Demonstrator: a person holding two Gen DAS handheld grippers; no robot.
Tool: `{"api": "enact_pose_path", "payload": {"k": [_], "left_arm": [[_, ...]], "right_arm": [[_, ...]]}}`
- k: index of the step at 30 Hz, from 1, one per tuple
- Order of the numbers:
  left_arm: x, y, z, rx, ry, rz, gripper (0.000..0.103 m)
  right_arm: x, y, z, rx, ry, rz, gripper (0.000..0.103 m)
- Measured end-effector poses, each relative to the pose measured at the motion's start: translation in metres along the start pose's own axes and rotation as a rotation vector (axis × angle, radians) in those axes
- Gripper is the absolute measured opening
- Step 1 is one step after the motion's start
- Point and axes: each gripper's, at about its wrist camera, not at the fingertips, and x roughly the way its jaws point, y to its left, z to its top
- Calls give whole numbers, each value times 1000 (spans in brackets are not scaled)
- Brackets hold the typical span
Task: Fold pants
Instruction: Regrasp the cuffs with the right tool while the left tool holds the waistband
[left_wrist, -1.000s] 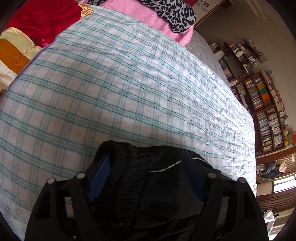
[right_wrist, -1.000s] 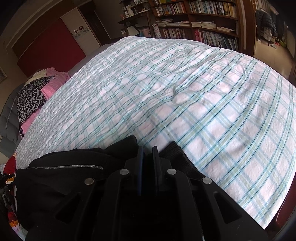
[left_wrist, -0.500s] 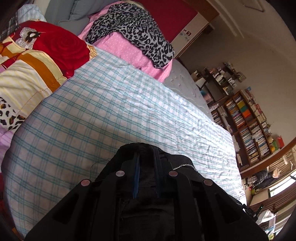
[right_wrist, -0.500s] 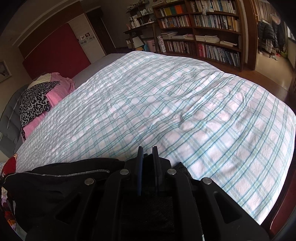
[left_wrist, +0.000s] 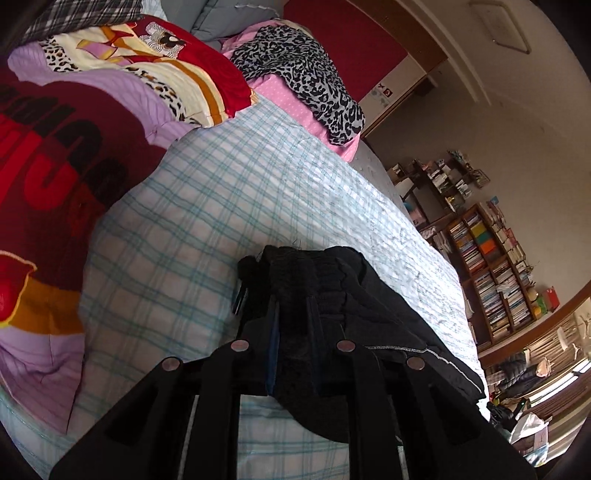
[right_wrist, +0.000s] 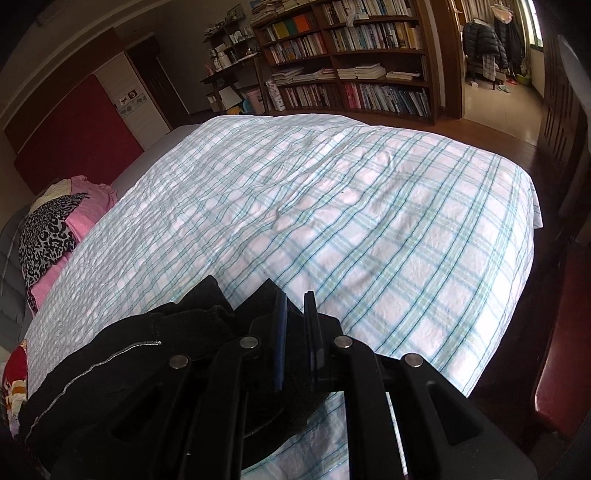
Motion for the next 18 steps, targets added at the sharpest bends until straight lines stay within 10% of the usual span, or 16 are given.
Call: {"api": "enact_pose_path", "payload": {"k": [4,18], "left_arm": [[5,0,-10,1,2,-11,13],[4,-2,-11,16,-5,-17,13]], "right_arm": [[-7,-11,-1,132,55,95,32],[31,51,-3,333,354,253,51]]}}
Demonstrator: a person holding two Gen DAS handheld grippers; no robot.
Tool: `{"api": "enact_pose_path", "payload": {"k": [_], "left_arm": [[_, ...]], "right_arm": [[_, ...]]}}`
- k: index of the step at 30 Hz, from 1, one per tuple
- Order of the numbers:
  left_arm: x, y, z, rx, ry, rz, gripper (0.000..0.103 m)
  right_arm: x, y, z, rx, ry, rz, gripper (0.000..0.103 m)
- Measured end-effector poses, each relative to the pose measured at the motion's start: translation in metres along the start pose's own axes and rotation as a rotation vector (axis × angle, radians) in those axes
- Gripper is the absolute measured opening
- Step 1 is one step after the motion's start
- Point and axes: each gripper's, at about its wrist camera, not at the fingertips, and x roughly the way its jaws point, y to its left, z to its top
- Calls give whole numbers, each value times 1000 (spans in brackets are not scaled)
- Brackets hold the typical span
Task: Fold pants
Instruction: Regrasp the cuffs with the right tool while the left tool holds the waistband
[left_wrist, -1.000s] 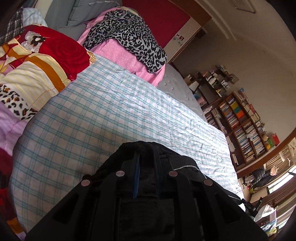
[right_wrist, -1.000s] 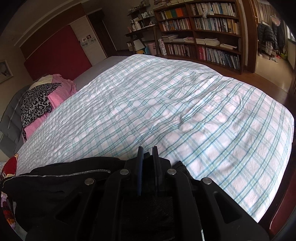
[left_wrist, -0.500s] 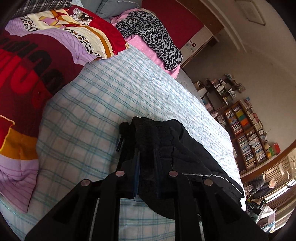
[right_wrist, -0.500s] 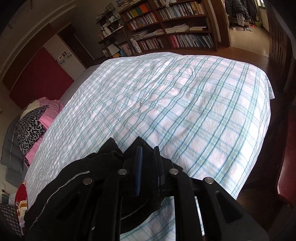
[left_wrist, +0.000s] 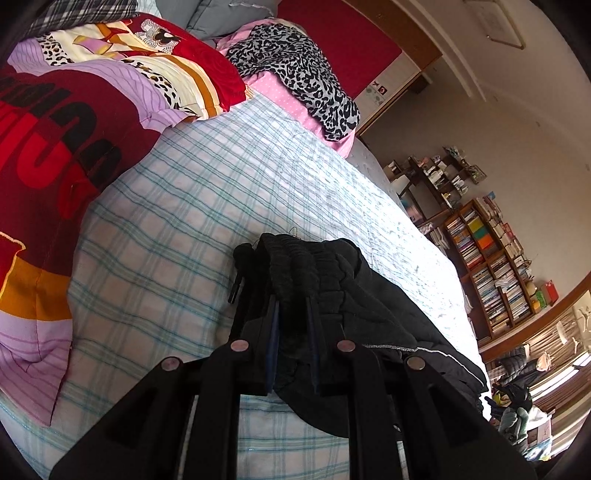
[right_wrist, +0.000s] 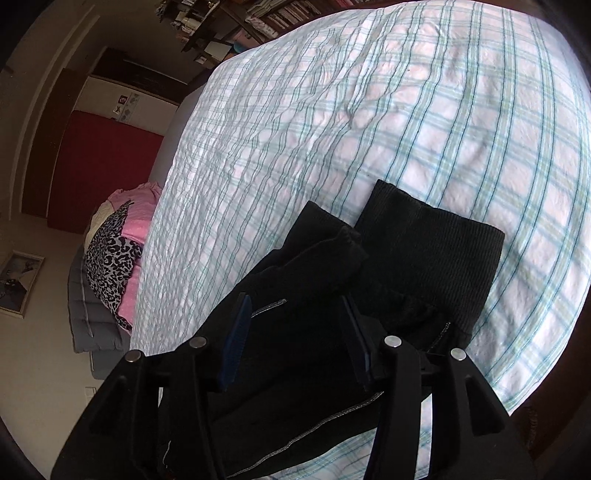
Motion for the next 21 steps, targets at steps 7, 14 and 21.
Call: {"api": "enact_pose_path", "payload": {"k": [7,14,21], "left_arm": [[2,14,-7,-9,-5,-24,13],[6,26,-14,-19,-4,-36,14],[10,33,-17,-26,-1,-35,14]], "right_arm": [[32,15,15,97,53,-84,51],[48,16,24,152,97,-156,51],[46,31,21,29,65,-212,29]]}}
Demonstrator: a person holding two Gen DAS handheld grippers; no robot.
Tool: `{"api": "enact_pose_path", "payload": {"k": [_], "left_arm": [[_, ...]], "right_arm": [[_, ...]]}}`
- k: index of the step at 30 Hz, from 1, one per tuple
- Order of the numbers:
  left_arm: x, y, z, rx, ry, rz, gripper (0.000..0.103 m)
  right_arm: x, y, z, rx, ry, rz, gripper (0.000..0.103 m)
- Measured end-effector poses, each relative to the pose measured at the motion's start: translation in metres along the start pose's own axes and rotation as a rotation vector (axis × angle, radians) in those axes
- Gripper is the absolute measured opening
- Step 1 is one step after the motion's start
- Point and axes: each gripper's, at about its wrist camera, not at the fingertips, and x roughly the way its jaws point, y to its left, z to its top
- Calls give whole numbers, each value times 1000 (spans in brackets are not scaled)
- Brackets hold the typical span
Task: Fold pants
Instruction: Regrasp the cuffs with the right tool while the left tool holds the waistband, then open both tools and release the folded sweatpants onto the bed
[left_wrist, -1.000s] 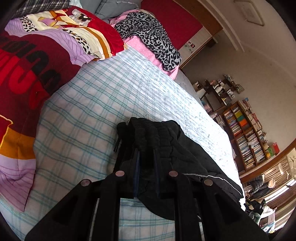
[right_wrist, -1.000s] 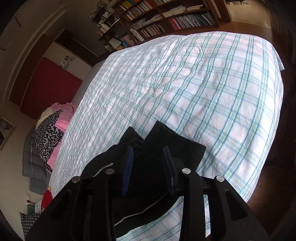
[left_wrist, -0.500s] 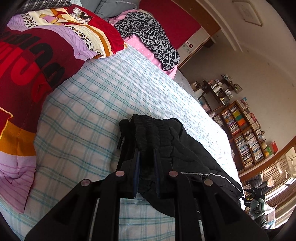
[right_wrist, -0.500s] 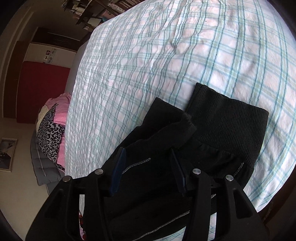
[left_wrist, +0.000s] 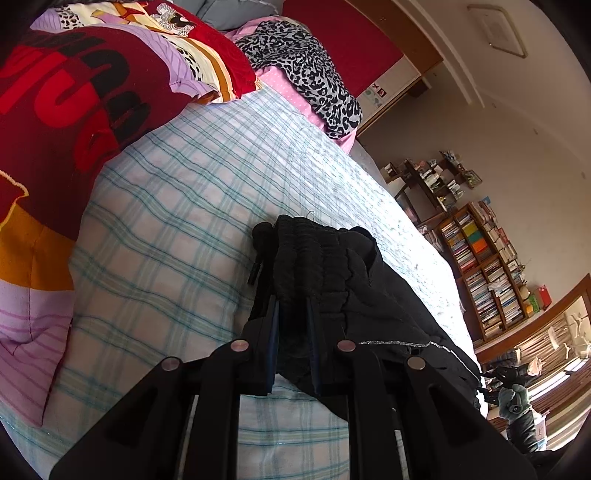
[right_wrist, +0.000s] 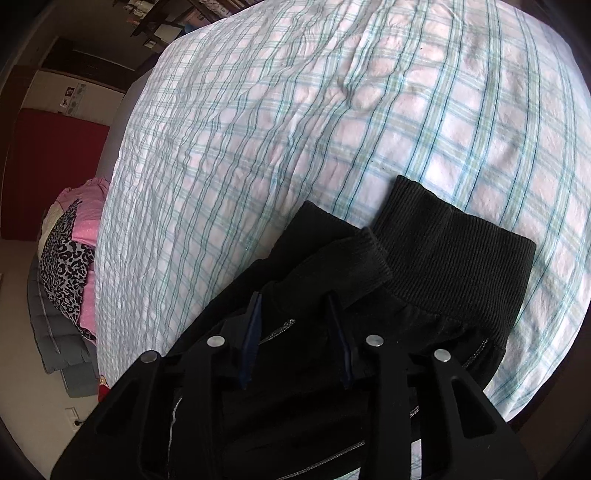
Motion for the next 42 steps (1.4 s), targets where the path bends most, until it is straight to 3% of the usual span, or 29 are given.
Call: {"api": "enact_pose_path", "payload": {"k": [3,6,10,13,15,17,19,23,24,25,27,29,31,37,42], "left_arm": [[0,0,0,3,0,3,14],[0,0,0,2,-1,6,14],[-5,-6,-1,18,-5,3,14],[-9,-9,-7,43,-2,-4,14],[-9,-11,-13,59,6,-13,14],[-9,-10,-18,70,16,1,14],[-11,-10,-22,69,21,4,14],[-12,-16,-21,93,27,24,14],[-11,-17,-20,98,28,30,14],[-10,-19,-18,101,27,33,14],[-9,-21,-16,103,25,36,14],[-9,-21,-16,99,24,38,14],[-10,-22,-15,97,23,38,14],[-21,-31,-17,127,19,31,14],[-17,-25,-27,134,49,41,14]], "right_arm": [[-15,0,-7,-52,-42,30,16],[-39,2,-16,-113,-115,87,12],[-86,10,-34,-332,-336,144,12],[-91,-6,-41,-468,-465,80,12],[-73,-32,-34,-461,-405,72,12],[-58,-59,-31,-399,-344,64,20],[-51,-75,-34,-341,-297,112,35],[-52,-88,-32,-237,-240,237,45],[-52,-88,-30,-213,-230,263,53],[-50,-88,-27,-190,-224,274,54],[-41,-84,-21,-161,-208,184,53],[-31,-77,-19,-168,-210,122,25],[-33,-65,-23,-218,-239,92,14],[-99,-49,-42,-355,-420,134,13],[-62,-79,-45,-392,-360,-28,13]]}}
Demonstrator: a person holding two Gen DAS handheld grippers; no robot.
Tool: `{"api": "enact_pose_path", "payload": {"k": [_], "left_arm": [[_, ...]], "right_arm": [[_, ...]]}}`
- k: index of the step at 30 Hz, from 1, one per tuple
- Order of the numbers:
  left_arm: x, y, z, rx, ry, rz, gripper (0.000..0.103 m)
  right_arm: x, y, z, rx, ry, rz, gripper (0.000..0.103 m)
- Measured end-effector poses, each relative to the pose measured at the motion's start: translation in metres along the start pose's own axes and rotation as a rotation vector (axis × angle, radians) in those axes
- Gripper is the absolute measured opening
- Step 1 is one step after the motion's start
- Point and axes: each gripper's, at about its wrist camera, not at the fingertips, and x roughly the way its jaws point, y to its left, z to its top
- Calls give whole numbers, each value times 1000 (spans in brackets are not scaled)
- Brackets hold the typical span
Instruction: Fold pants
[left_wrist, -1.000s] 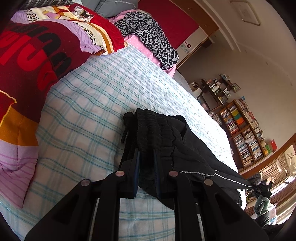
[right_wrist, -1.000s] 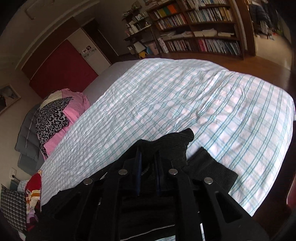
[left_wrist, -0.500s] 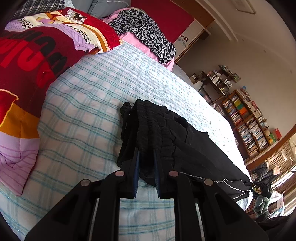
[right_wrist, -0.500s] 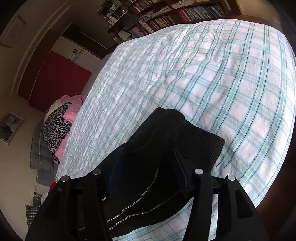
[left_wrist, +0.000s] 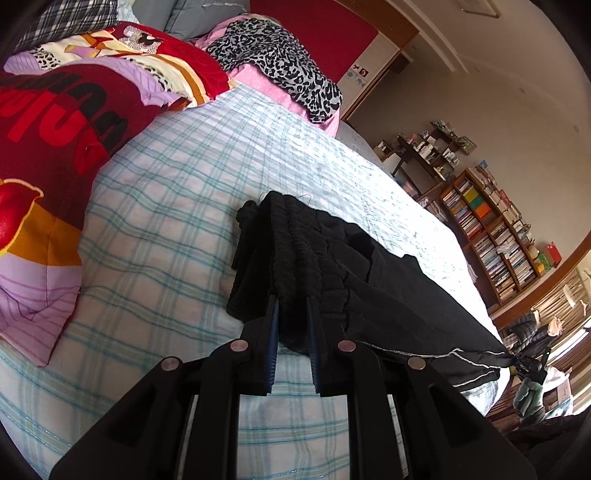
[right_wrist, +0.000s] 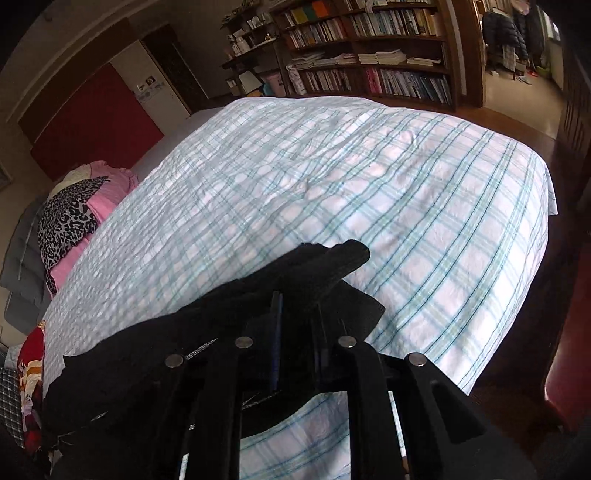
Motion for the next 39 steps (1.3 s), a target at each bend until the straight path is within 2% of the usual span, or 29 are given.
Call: {"api": "enact_pose_path", "payload": {"k": [2,3,4,5,6,11,13,16,20,25,27,29,33,36,39], "left_arm": [[8,8,-4,-23,27,24,17],[11,10,-6,-31,38,34,20],[12,12,-6,-41,46,54,25],[12,14,-6,-51,50,81,42],[9,14,-6,-57,35,103,49],[-20,1,4,-45,-40,174,49],[-31,-20,8,26,-63,220,51],[-35,-66,13,172,-92,278,61],[-7,-132,7,335,-51,205,62],[58,-207,-22,475,84,49,62],[83,-232,-37,547,115,56,62],[107,-252,-49,597,151,51,62],[145,-271,-67,598,243,-16,62],[162,-276,-84,613,315,-42,62],[164,-278,-107,669,372,-52,62]], "right_arm": [[14,-3,-8,-13,32,-51,19],[16,-6,-9,-14,39,-64,26],[16,-4,-9,-25,38,-76,40],[11,-2,-7,-38,23,-98,49],[5,-2,-5,-39,-6,-125,61],[-23,8,0,-80,-98,-241,62],[-31,27,-7,-149,-125,-255,62],[-34,67,-22,-248,-153,-232,62],[-33,126,-46,-356,-128,-80,62],[-25,205,-90,-533,-50,106,62],[-18,230,-107,-593,-4,159,62],[-9,251,-125,-647,41,190,62],[2,277,-160,-734,112,216,62],[9,280,-182,-814,149,200,62],[12,272,-196,-866,199,189,62]]}}
